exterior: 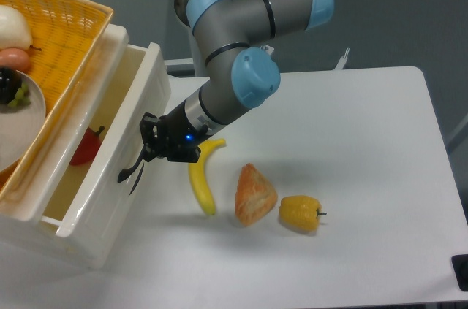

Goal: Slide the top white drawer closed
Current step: 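Push the drawer front with the gripper into the cabinet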

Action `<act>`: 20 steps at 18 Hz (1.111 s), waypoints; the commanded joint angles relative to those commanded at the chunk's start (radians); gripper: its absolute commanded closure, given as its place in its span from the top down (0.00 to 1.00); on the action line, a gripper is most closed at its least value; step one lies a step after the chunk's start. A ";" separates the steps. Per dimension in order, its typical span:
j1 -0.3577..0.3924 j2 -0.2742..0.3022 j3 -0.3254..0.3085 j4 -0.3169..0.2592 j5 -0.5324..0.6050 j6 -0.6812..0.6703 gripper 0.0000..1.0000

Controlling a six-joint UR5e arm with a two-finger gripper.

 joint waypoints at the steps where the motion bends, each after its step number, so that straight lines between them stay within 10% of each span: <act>1: -0.003 0.000 0.000 0.000 0.000 0.000 0.00; 20: -0.043 -0.009 0.000 0.031 -0.015 -0.032 0.00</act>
